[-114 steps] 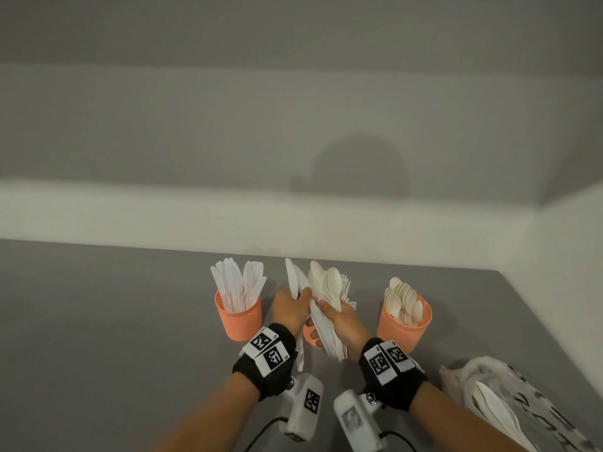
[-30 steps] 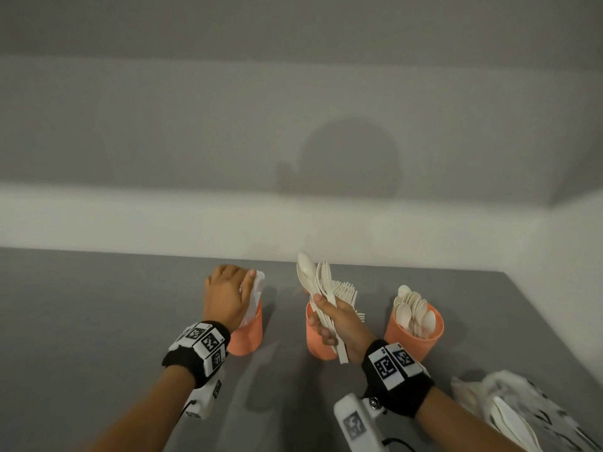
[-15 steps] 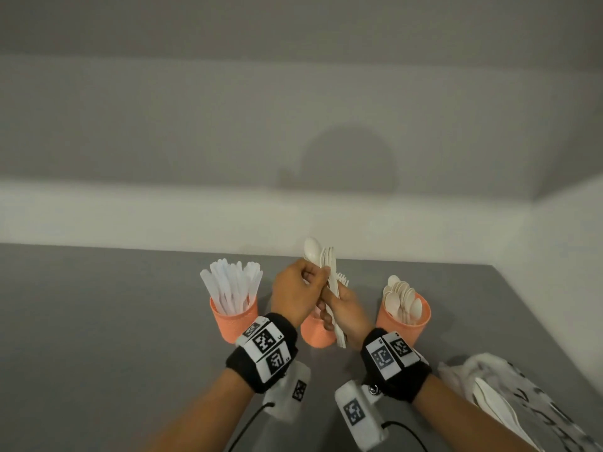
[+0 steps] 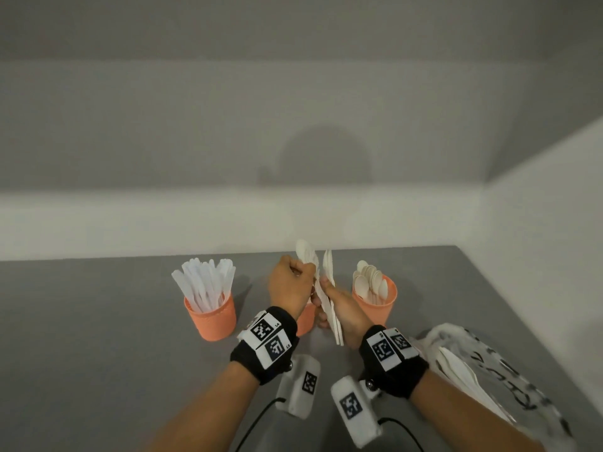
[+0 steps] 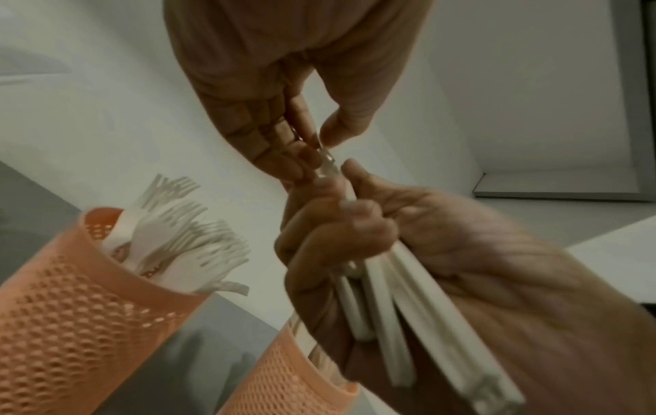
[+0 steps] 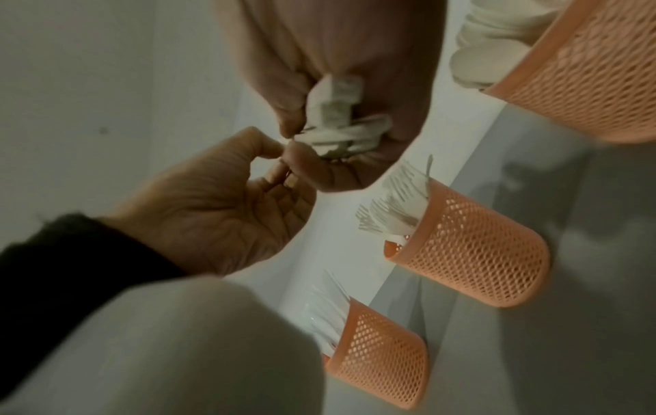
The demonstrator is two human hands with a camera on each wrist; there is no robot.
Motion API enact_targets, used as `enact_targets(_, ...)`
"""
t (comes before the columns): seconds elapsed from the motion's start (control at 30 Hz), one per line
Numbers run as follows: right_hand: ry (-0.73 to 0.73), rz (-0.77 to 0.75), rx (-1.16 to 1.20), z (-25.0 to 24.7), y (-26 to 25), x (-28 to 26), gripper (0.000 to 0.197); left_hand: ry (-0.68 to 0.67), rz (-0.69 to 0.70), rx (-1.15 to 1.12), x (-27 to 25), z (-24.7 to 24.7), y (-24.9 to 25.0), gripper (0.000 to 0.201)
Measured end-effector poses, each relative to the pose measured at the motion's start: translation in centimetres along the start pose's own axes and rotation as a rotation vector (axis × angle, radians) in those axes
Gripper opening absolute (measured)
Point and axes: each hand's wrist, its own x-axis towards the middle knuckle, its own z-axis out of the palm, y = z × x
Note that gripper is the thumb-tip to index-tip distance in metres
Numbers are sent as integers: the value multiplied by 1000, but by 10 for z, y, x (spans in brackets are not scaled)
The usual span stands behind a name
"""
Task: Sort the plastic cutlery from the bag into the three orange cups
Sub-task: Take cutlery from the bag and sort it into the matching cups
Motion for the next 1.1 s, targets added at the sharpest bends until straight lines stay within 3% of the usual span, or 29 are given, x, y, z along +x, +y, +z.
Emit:
enact_targets(0.17, 78, 9, 39, -13, -6, -6, 32, 61, 35, -214, 2, 1, 21, 20)
enact_targets(0.3, 69, -11, 33, -27, -7, -10, 23, 61, -72, -458, 14, -3, 32, 6)
enact_targets(0.37, 65, -40, -20, -31, -8, -11, 23, 77, -129, -401, 23, 0, 25, 12)
enact_targets(0.47, 101, -122, -192, -33, -7, -14, 19, 48, -149, -186, 26, 10, 12, 47)
enact_targets(0.53, 138, -185, -327, -32, -5, -15, 19, 3, -116, -77, 21, 17, 7, 59)
enact_targets(0.67, 168, -273, -459, -34, 2, -13, 18, 16, -84, 57, 17, 25, 4, 44)
enact_targets(0.83, 134, -213, -441, -39, 5, -16, 16, -23, -7, 240, 20, 24, 2, 25)
enact_targets(0.97, 83, -116, -265, -44, 2, -20, 21, -86, 81, 158, 17, 26, -5, 18)
enact_targets(1.1, 57, -87, -184, -48, -3, -21, 25, -59, 115, 151, 15, 24, -18, 20)
